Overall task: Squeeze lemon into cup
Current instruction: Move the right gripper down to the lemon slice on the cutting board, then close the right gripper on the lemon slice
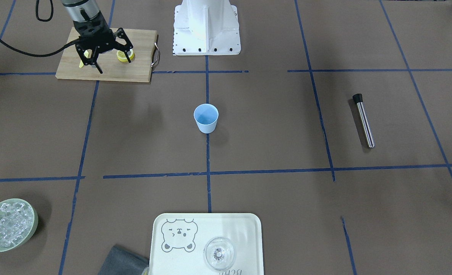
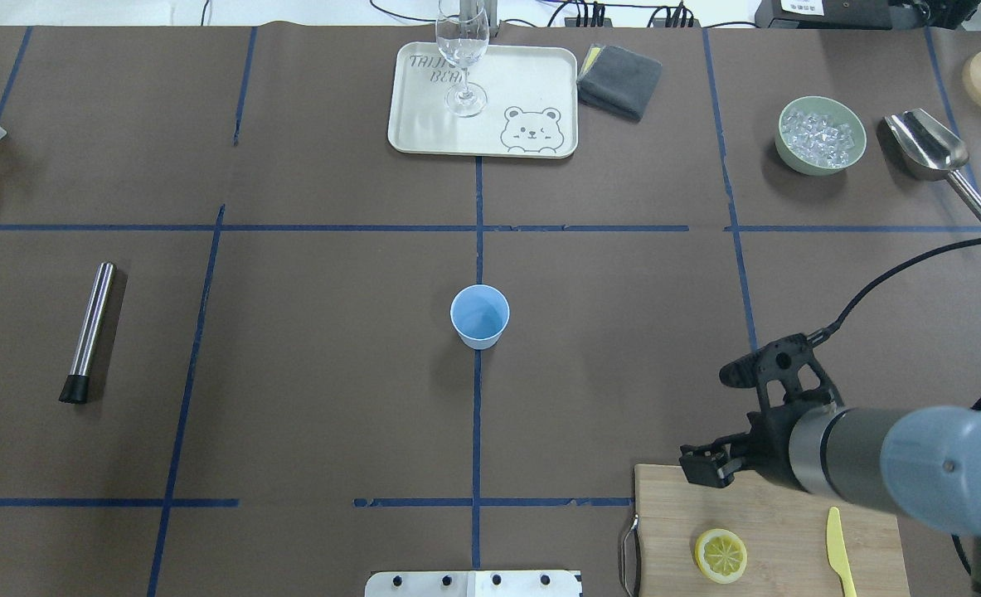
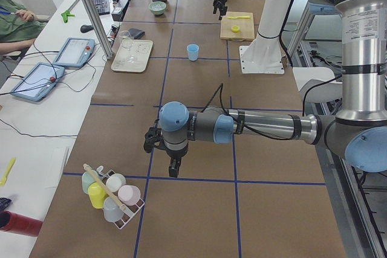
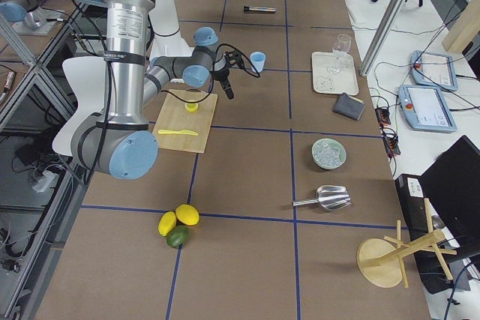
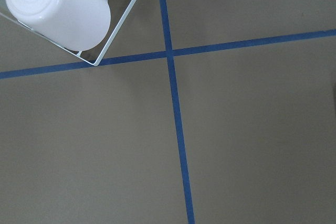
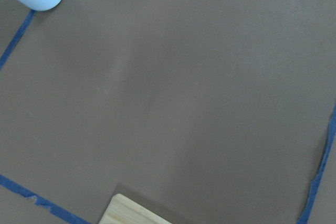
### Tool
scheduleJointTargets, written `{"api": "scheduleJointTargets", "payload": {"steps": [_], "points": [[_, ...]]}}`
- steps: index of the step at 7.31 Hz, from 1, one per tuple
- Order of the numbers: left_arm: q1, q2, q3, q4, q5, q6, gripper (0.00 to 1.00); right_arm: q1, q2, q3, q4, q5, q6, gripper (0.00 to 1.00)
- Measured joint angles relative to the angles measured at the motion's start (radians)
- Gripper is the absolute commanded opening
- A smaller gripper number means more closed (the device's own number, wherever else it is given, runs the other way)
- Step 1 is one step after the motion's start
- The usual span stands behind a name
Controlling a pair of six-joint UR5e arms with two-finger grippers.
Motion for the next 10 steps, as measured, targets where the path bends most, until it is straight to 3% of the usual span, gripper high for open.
{"api": "scheduleJointTargets", "payload": {"steps": [2, 3, 10], "points": [[0.0, 0.0, 0.004, -0.001, 0.0, 0.0, 1.0, -0.198, 0.001, 0.006, -0.04, -0.183, 0.108, 1.0], [0.001, 0.001, 0.007, 0.0, 0.0, 0.0, 1.0, -0.248, -0.002, 0.007, -0.059, -0.234, 0.127, 1.0], [0.002, 0.006, 0.014, 0.006, -0.002, 0.002, 1.0, -0.294, -0.065, -0.007, -0.056, -0.262, 0.14, 1.0]]}}
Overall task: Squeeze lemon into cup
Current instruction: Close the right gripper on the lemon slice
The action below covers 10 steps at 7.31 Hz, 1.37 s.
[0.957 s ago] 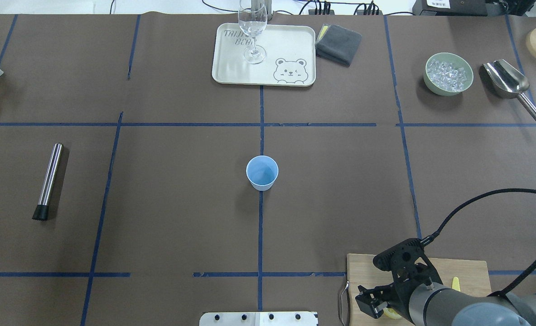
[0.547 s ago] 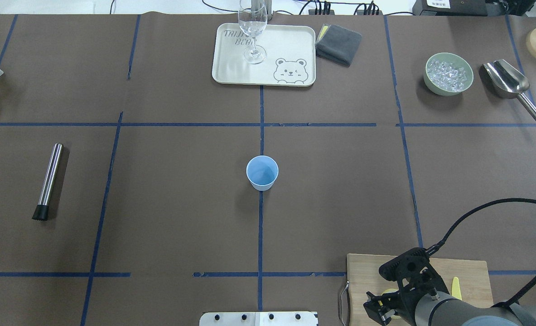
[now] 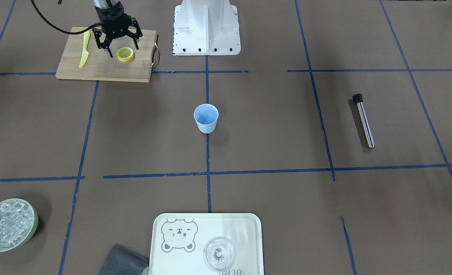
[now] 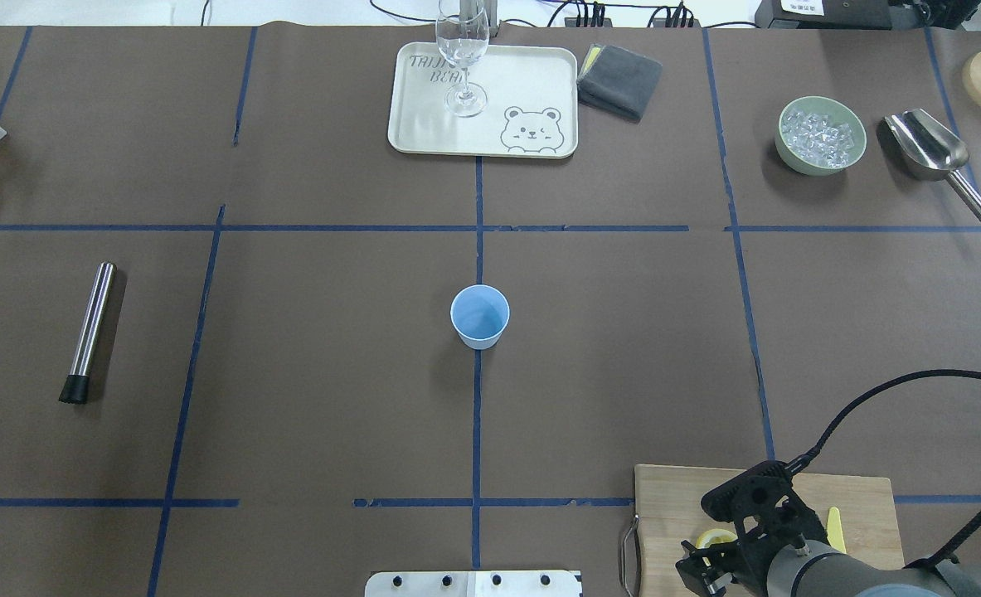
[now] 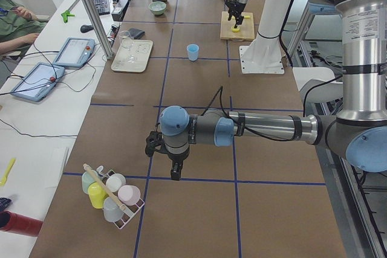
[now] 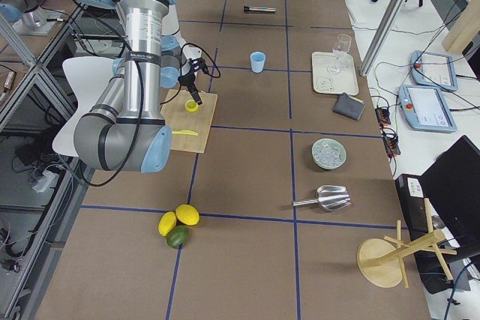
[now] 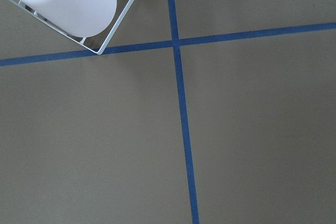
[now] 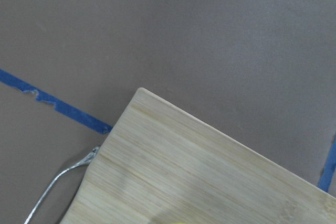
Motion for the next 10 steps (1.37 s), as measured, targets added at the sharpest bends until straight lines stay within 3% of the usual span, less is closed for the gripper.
{"api": "scheduleJointTargets", "payload": {"steps": [10], "points": [[0.0, 0.0, -0.001, -0.003, 0.0, 0.0, 1.0, -0.051, 0.002, -0.055, 0.0, -0.01, 0.054, 0.93]]}}
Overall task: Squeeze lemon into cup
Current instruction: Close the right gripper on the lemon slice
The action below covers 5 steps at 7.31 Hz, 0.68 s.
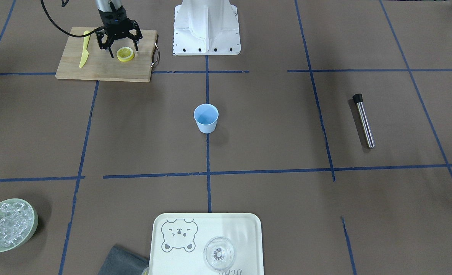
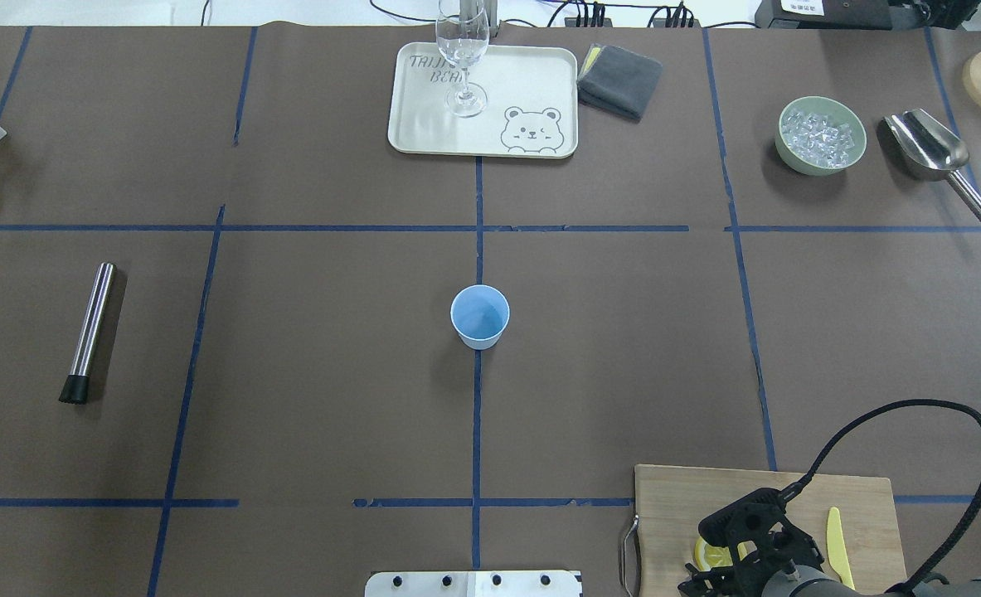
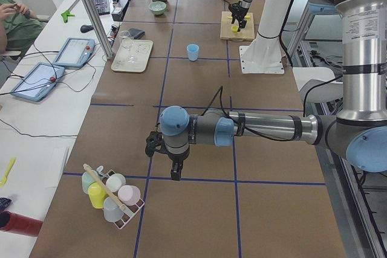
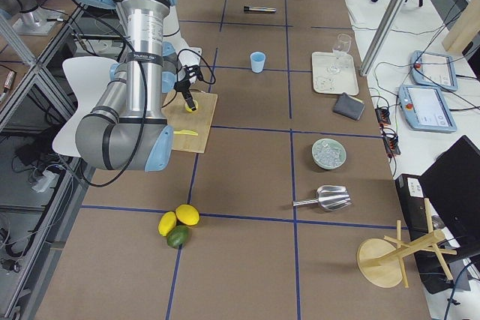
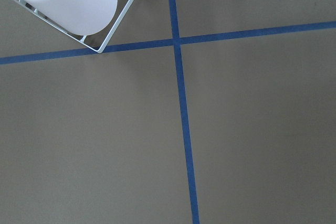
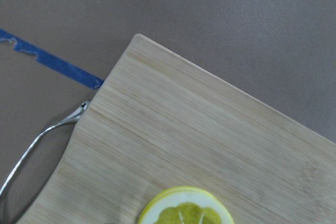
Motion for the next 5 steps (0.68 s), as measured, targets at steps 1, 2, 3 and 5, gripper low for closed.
{"api": "scheduleJointTargets", "payload": {"steps": [1, 2, 3, 5], "points": [[0.0, 0.0, 0.0, -0.001, 0.0, 0.0, 1.0, 0.0, 0.0, -0.004, 0.0, 0.001, 0.001, 0.91], [0.0, 0.0, 0.0, -0.001, 0.0, 0.0, 1.0, 0.0, 0.002, -0.007, 0.0, 0.001, 0.001, 0.9], [0.0, 0.0, 0.0, 0.0, 0.0, 0.0, 1.0, -0.002, 0.003, -0.013, 0.0, 0.001, 0.003, 0.89], [0.0, 0.0, 0.001, 0.001, 0.0, 0.0, 1.0, -0.002, 0.01, -0.023, 0.0, 0.001, 0.011, 0.51]]}}
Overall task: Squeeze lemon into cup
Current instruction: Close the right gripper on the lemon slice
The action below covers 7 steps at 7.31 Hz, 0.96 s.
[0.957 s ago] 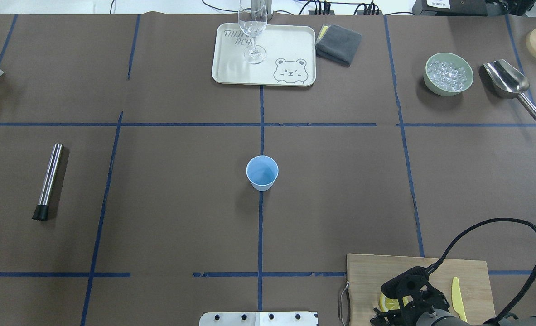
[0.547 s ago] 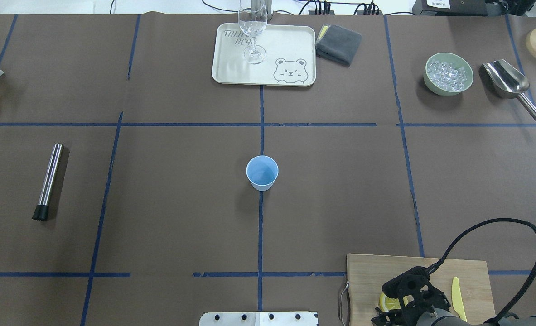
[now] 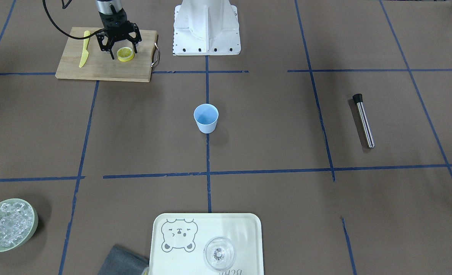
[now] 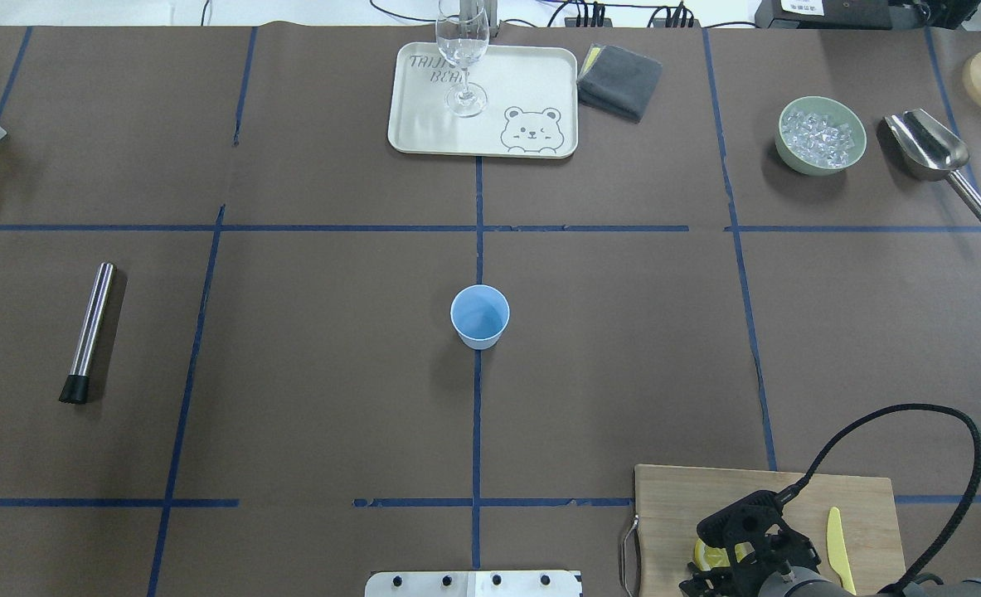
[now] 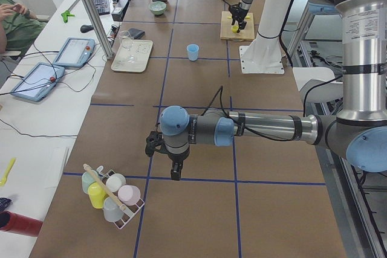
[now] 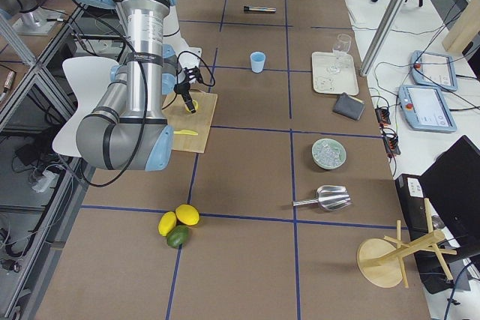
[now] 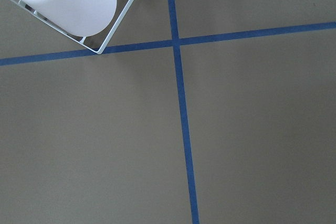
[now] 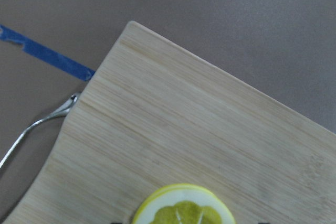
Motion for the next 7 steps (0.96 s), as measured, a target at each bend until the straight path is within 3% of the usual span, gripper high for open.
{"api": "scheduleJointTargets", "payload": {"steps": [1, 2, 7], "points": [[0.0, 0.0, 0.0, 0.0, 0.0, 0.0, 1.0, 0.001, 0.002, 0.0, 0.0, 0.001, 0.002, 0.18], [0.0, 0.0, 0.001, 0.0, 0.0, 0.0, 1.0, 0.004, 0.0, 0.002, 0.0, 0.001, 0.002, 0.0], [0.0, 0.0, 0.001, 0.0, 0.0, 0.0, 1.0, 0.018, -0.009, 0.026, 0.0, -0.003, 0.001, 0.0]]}}
